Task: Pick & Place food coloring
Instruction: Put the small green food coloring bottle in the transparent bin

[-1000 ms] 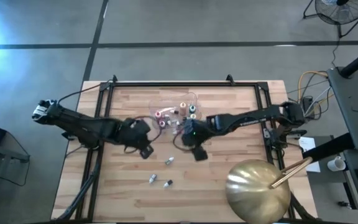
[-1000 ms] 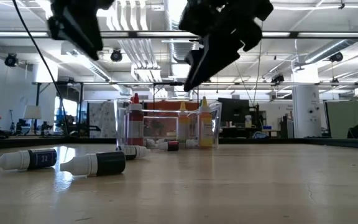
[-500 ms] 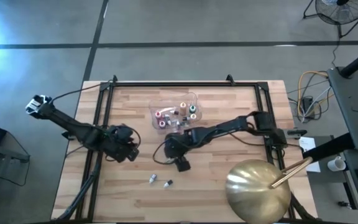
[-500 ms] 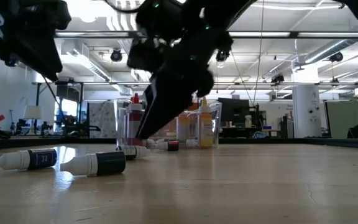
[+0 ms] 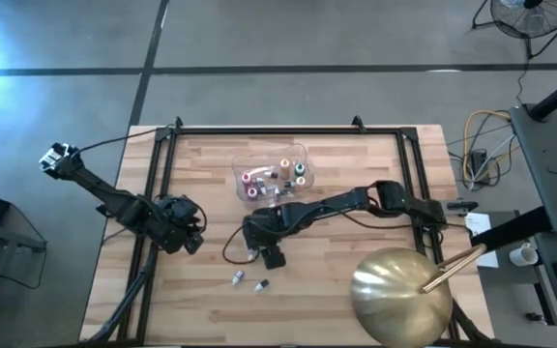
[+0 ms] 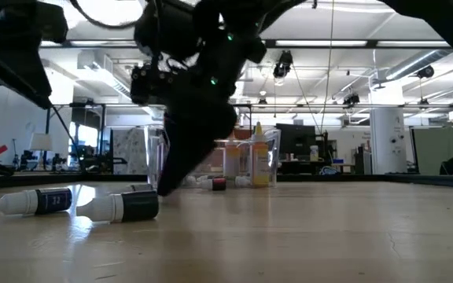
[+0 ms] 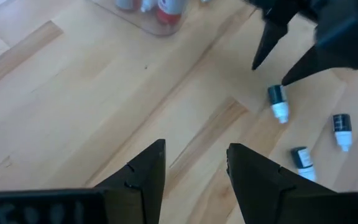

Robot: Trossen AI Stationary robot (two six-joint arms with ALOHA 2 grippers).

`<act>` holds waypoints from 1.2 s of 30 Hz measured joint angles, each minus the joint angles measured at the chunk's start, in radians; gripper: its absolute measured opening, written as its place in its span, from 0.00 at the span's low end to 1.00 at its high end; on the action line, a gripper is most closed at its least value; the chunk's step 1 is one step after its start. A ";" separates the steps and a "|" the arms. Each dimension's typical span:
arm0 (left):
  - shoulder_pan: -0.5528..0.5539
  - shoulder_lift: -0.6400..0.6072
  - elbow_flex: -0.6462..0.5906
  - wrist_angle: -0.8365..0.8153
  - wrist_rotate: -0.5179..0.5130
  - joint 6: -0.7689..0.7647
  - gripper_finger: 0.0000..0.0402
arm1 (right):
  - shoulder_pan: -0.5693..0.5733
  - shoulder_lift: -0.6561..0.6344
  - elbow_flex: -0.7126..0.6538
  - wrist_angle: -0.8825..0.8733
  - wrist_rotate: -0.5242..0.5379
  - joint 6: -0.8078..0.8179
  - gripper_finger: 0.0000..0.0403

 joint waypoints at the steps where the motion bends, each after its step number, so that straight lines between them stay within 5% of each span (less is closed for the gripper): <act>1: -0.003 -0.007 -0.005 -0.006 0.001 -0.003 0.36 | 0.000 0.000 0.020 -0.012 0.009 0.017 0.52; 11: -0.006 -0.055 -0.073 -0.020 0.018 -0.009 0.36 | 0.034 -0.006 0.090 -0.039 0.022 -0.123 0.52; 22: -0.006 -0.057 -0.076 -0.016 0.021 -0.013 0.36 | 0.081 -0.006 0.058 0.050 0.018 0.335 0.52; 36: -0.017 -0.057 -0.085 -0.016 0.063 -0.012 0.36 | 0.106 -0.006 -0.056 0.252 0.210 0.470 0.52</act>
